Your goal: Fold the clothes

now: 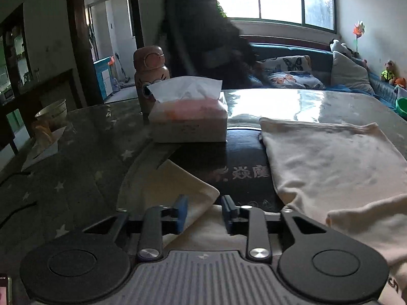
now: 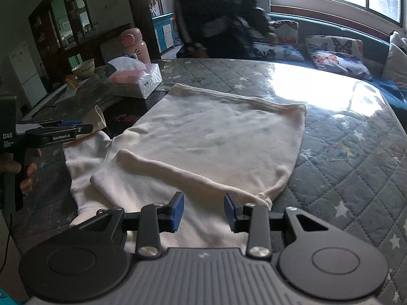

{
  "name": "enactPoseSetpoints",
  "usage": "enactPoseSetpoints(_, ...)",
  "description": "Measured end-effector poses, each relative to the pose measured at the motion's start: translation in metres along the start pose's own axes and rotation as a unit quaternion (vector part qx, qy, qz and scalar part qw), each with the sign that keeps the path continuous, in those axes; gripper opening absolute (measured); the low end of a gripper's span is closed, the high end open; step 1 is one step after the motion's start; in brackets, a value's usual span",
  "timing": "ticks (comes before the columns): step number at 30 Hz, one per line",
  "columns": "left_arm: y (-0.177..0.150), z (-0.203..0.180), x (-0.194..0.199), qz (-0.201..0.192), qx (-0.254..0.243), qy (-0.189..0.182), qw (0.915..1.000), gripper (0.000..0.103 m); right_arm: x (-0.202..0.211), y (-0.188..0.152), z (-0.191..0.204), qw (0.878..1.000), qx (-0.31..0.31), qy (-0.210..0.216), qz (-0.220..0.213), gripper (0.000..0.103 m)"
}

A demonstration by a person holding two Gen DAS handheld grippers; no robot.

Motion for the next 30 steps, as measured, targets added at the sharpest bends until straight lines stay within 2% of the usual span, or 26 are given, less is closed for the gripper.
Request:
enactPoseSetpoints(2,0.001,0.001,-0.004,0.0,0.003,-0.005,1.0,0.037,-0.002,0.001,0.0,1.0,0.0,-0.001,0.002,0.035)
enactPoseSetpoints(3,0.002,0.0,-0.005,0.002,0.0,-0.005,1.0,0.043,-0.002,0.001,-0.001,1.0,0.0,-0.001,0.003,0.035)
enactPoseSetpoints(4,0.002,0.0,-0.007,0.003,-0.002,-0.004,1.0,0.045,-0.003,0.001,-0.001,1.0,-0.001,-0.002,0.003,0.035)
enactPoseSetpoints(12,-0.002,0.016,-0.023,0.022,0.025,0.007,0.9994,0.043,-0.005,0.0,-0.004,1.0,-0.004,-0.003,0.006,0.035)
enactPoseSetpoints(14,-0.002,0.016,-0.024,0.022,0.025,0.004,0.9994,0.036,-0.006,-0.001,-0.005,1.0,-0.005,-0.003,0.007,0.035)
enactPoseSetpoints(17,0.0,0.016,-0.024,0.018,0.027,-0.002,0.9995,0.013,-0.007,-0.001,-0.007,1.0,-0.008,-0.005,0.007,0.035)
enactPoseSetpoints(18,0.001,0.017,-0.024,0.016,0.031,-0.007,0.9994,0.009,-0.006,-0.001,-0.008,1.0,-0.009,-0.005,0.006,0.035)
enactPoseSetpoints(20,0.004,0.018,-0.02,0.01,0.044,-0.018,0.9988,0.005,-0.005,0.0,-0.008,1.0,-0.009,-0.006,0.003,0.035)
enactPoseSetpoints(24,0.015,0.011,-0.003,-0.011,0.066,-0.047,0.9966,0.004,0.0,0.001,-0.011,1.0,-0.011,-0.008,-0.003,0.035)
enactPoseSetpoints(28,0.033,-0.019,0.025,-0.039,0.079,-0.116,0.9893,0.004,0.004,0.002,-0.014,1.0,-0.016,-0.009,-0.005,0.035)
enactPoseSetpoints(30,0.043,-0.041,0.042,-0.056,0.074,-0.158,0.9831,0.004,0.006,0.002,-0.016,1.0,-0.02,-0.01,-0.005,0.038)
Point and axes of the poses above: each gripper's, at about its wrist camera, not at the fingertips, and x roughly against the way its jaws point, z to its left, y to its top, the point moved 7 cm from there along -x, roughly the way its jaws point, and after that the axes turned 14 degrees about -y, right-handed, at the moved point
